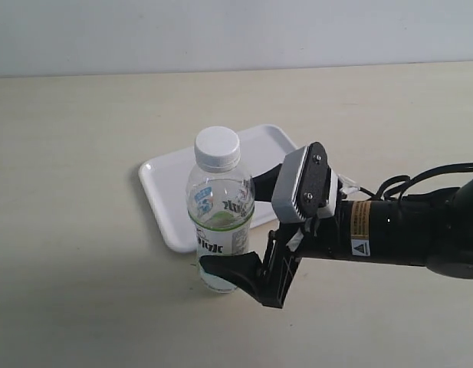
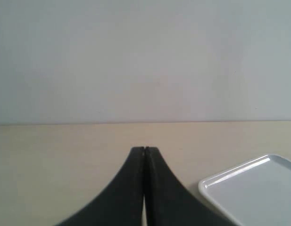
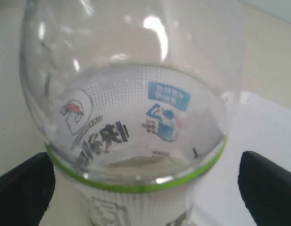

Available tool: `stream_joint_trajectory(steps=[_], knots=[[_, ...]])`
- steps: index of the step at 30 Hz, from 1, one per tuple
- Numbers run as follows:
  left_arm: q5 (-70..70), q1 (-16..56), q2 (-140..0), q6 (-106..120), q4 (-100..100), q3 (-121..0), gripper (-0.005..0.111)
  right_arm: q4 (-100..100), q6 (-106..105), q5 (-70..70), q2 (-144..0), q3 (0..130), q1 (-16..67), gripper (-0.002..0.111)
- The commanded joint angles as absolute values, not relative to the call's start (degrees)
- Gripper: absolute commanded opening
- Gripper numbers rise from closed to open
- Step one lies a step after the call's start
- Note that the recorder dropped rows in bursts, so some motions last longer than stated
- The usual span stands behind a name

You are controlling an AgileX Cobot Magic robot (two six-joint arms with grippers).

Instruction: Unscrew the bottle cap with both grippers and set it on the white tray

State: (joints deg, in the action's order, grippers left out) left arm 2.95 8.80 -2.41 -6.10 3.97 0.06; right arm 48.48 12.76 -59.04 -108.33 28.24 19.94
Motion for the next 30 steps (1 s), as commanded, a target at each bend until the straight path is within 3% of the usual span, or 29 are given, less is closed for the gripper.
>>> stream_joint_trajectory(steps=[1,26,28,30], knots=[[2.4,9.1,-1.9,-6.2,4.1,0.0,0.0,46.7,11.7,-60.2,-110.8,28.9,20.0,0.105],[2.4,9.1,-1.9,-6.2,4.1,0.0,0.0,46.7,13.6,-59.6,-112.0,30.1,20.0,0.104],[2.4,9.1,-1.9,-6.2,4.1,0.0,0.0,46.7,14.7,-59.5,-112.0,30.1,20.0,0.099],[2.4,9.1,-1.9,-6.2,4.1,0.0,0.0,46.7,14.7,-59.4,-112.0,30.1,20.0,0.086]])
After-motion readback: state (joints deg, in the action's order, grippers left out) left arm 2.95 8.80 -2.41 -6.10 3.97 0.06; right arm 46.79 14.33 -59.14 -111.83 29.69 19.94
